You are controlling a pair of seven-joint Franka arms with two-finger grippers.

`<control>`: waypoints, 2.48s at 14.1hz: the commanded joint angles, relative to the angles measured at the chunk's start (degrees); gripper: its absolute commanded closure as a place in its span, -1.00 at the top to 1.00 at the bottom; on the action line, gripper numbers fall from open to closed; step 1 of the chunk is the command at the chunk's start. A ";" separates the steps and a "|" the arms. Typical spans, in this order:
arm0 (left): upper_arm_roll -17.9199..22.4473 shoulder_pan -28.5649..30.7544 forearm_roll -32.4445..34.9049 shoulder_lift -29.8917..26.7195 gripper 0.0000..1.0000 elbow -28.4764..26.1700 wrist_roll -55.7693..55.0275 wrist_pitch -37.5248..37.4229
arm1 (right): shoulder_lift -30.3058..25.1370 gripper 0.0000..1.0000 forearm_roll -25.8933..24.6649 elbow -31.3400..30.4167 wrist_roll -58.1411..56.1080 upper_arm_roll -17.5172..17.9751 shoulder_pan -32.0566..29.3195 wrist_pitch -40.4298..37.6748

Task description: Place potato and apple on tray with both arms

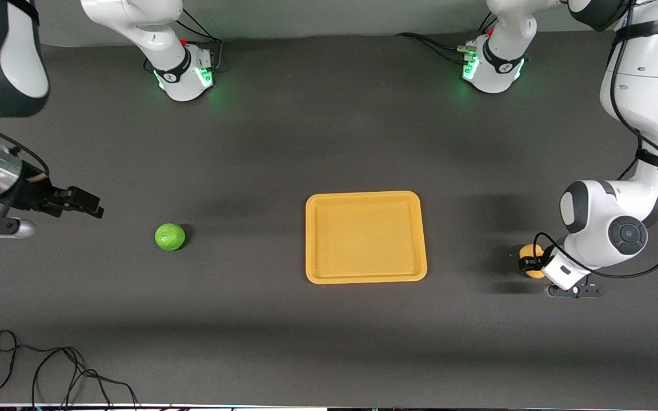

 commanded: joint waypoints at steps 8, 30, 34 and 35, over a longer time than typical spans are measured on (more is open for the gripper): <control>-7.39 -11.62 -1.89 -15.00 -0.24 0.19 -23.91 -22.91 | 9.06 0.99 -7.26 -19.00 -0.32 -0.64 4.96 24.58; -7.22 -24.83 3.03 -1.63 1.00 1.25 -39.33 -6.81 | 13.73 -0.03 -8.93 -13.86 11.95 -1.61 10.65 20.96; -7.13 -23.17 2.85 -6.62 1.00 1.42 -38.63 -9.70 | 19.59 -0.03 -6.74 2.66 29.27 -1.70 23.92 13.72; -7.30 -22.03 2.68 -8.47 1.00 1.77 -38.28 -11.71 | 22.05 -0.03 -4.55 6.52 30.00 -1.70 26.12 13.71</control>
